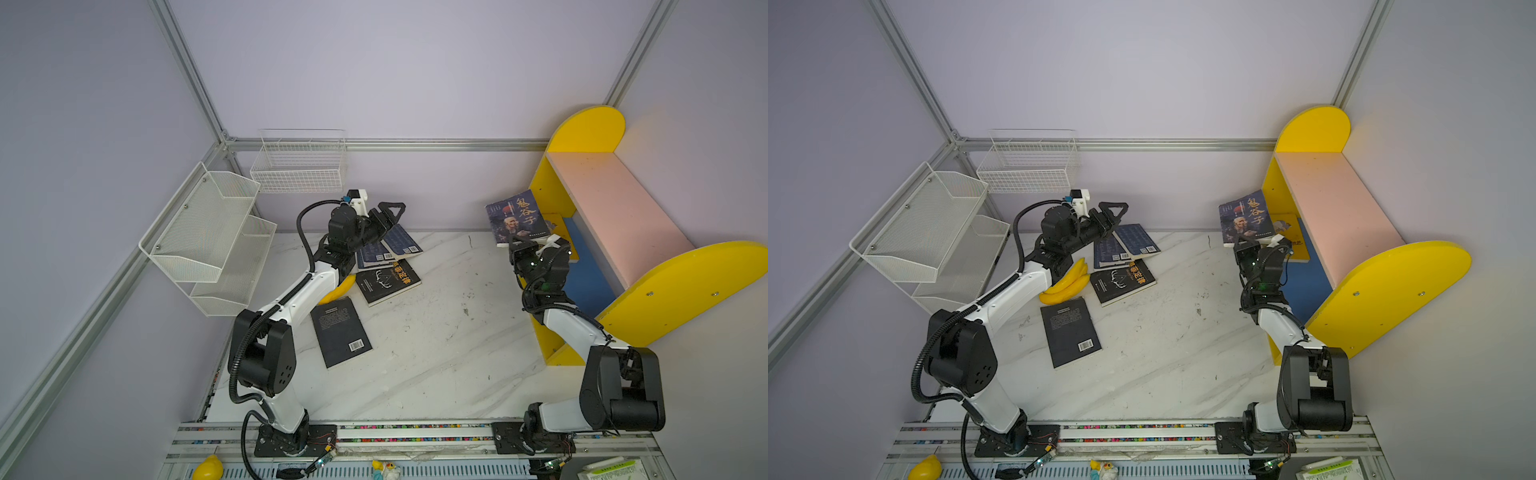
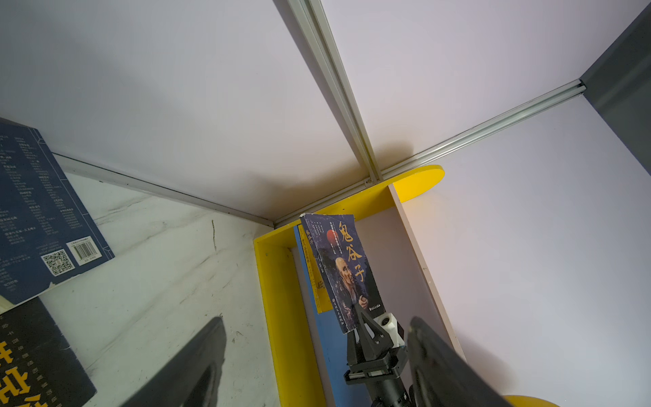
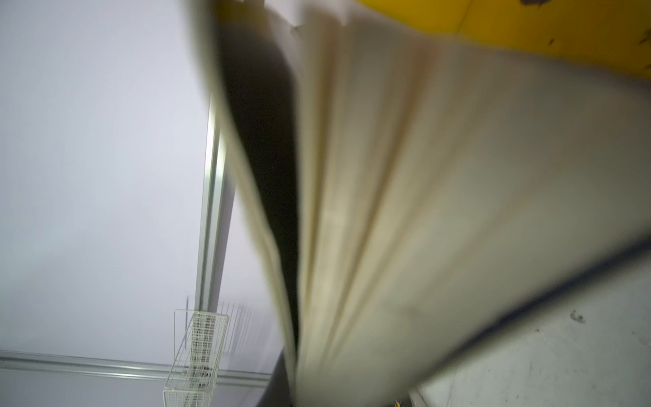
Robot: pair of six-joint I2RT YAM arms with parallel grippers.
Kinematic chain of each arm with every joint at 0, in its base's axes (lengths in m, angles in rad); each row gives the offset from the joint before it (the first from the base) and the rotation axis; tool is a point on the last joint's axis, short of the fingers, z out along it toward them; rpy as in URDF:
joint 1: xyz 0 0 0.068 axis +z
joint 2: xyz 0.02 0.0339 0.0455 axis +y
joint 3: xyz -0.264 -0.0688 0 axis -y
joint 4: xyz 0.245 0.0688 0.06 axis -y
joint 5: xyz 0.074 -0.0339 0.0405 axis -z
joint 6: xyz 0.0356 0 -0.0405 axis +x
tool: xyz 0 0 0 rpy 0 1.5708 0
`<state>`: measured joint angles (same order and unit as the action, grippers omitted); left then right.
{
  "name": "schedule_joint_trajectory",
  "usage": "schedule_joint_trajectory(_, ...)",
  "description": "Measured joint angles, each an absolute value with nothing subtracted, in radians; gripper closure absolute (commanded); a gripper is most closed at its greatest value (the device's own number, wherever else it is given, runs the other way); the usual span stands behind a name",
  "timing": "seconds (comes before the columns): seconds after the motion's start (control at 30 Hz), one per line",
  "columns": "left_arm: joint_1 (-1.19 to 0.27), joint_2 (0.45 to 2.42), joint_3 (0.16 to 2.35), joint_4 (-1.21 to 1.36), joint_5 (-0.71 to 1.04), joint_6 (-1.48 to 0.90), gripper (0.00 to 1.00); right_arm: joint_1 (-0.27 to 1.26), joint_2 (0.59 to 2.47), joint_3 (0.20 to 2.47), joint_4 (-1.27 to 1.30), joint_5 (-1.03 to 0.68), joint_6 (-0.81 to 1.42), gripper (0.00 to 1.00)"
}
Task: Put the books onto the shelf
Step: 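Carry the purple book to the shelf with the right gripper while the left gripper withdraws, then lower the purple book into the blue compartment beside the yellow book with the right gripper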
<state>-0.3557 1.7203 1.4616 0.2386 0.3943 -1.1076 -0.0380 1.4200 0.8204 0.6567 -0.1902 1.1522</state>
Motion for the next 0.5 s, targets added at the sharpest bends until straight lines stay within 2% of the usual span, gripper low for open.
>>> schedule_joint_trajectory(0.33, -0.355, 1.72, 1.462, 0.247, 0.413, -1.116, 0.2, -0.198, 1.338, 0.757, 0.745, -0.22, 1.165, 0.9)
schedule_joint_trajectory(0.5, -0.354, 1.721, 1.462, 0.249, 0.427, -1.126, 0.2, -0.248, 1.365, 0.78, 0.766, -0.251, 1.17, 0.88)
